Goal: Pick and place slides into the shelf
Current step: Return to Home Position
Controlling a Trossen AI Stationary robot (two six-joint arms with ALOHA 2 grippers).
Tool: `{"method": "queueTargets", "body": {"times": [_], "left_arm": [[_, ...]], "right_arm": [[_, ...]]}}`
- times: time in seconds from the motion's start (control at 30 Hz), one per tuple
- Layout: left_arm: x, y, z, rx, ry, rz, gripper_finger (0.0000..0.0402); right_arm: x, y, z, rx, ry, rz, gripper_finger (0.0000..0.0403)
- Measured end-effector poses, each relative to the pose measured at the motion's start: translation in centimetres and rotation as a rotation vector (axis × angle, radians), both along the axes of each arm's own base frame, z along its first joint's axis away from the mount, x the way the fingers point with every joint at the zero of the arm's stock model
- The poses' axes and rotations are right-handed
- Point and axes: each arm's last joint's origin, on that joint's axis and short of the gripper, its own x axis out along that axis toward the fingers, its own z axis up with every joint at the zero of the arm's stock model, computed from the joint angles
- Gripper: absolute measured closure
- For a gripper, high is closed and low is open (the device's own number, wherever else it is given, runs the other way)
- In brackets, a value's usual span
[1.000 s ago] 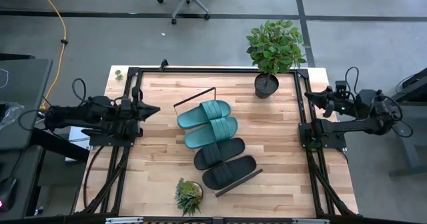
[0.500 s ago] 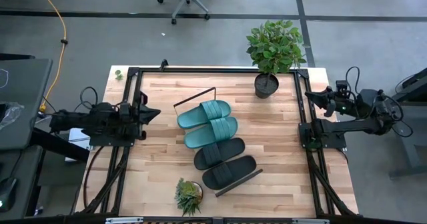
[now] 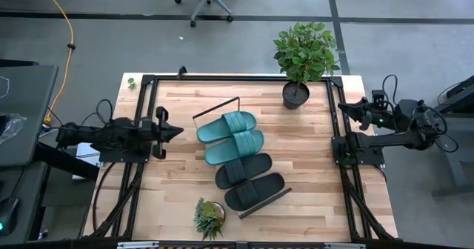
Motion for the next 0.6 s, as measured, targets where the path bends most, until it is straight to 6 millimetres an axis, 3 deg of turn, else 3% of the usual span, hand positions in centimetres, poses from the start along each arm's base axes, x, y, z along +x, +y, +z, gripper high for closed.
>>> {"method": "queueTargets", "body": {"times": [0.33,0.6], "left_arm": [[0.3,-0.1,-1.8,-0.034,0.182,-0.041,0.0401],[0.3,-0.3,-1.9,0.036,0.198,-0.089,0.0401]], "right_arm": [[0.0,0.0,-0.2,0.036,0.008,0.005,0.0403],[0.0,0.0,-0.2,0.037,0.008,0.005,0.0403]]}}
